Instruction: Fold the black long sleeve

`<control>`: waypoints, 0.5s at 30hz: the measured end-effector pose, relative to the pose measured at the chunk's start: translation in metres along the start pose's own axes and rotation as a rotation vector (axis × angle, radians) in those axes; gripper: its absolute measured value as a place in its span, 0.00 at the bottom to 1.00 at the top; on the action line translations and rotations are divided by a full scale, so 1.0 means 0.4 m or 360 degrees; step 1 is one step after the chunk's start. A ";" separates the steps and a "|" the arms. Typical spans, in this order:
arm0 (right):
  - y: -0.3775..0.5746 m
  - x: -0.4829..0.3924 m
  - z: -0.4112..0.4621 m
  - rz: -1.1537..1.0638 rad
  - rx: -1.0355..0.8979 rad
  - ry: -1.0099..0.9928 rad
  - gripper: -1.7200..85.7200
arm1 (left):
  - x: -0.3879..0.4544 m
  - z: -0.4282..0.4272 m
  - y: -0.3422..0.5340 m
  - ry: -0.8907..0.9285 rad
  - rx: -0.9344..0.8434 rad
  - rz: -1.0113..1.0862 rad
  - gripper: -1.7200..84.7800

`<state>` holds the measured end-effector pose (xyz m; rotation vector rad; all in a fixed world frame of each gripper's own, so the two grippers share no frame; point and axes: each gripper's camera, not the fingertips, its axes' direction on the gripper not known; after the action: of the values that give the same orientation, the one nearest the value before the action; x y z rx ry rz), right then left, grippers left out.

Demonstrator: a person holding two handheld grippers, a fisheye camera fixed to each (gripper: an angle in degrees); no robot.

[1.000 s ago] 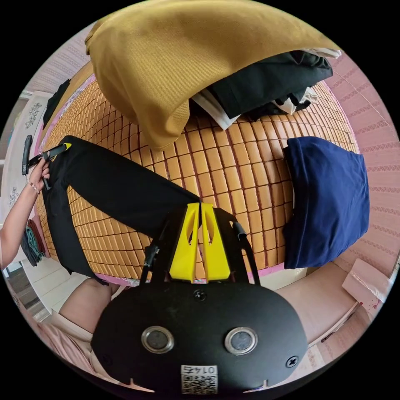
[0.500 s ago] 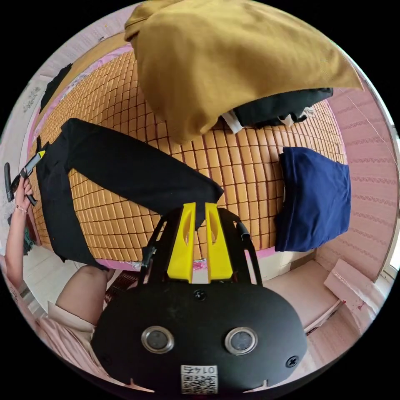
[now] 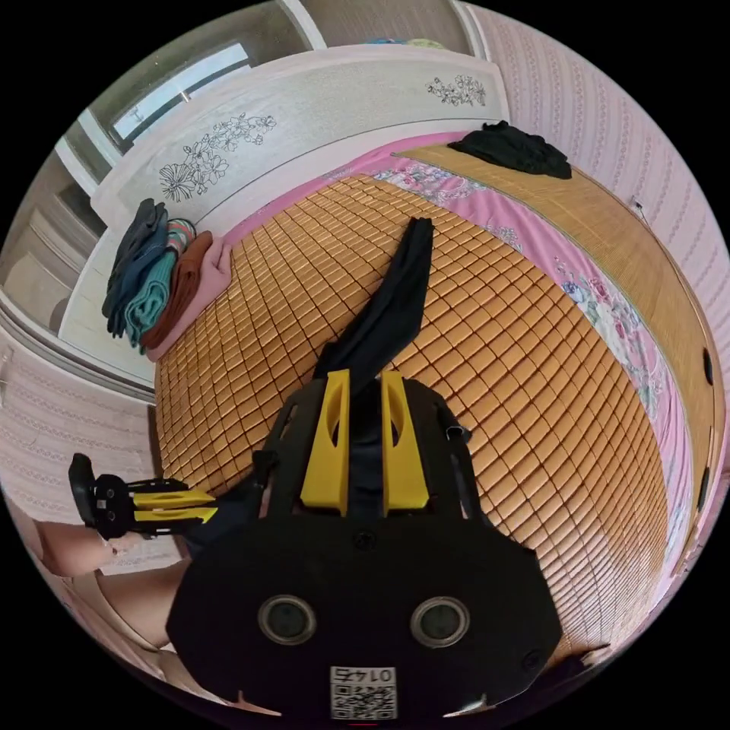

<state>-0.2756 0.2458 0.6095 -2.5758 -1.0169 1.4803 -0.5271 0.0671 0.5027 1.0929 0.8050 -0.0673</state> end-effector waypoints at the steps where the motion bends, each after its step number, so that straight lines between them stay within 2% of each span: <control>1: -0.049 -0.015 0.041 -0.0028 -0.0033 0.0028 0.10 | -0.021 -0.002 0.014 0.0045 -0.0018 0.0028 0.07; 6: -0.332 -0.057 0.372 0.0059 -0.0392 0.0177 0.12 | -0.115 -0.016 0.063 0.0234 -0.0039 0.0006 0.05; 10: -0.397 -0.088 0.467 0.0060 -0.0453 0.0201 0.04 | -0.183 -0.065 0.099 0.0364 0.0022 -0.0046 0.05; 13: -0.414 -0.205 0.437 -0.0188 -0.0256 0.0010 0.04 | -0.230 -0.121 0.133 0.0427 0.0043 -0.0113 0.07; 15: -0.385 -0.381 0.400 -0.0684 -0.0203 -0.0321 0.05 | -0.264 -0.174 0.163 0.0439 0.0072 -0.0139 0.07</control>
<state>-0.5337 0.2377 0.6855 -2.1124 -1.6116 1.6118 -0.6135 0.1207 0.6022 1.1235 1.1034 -0.0078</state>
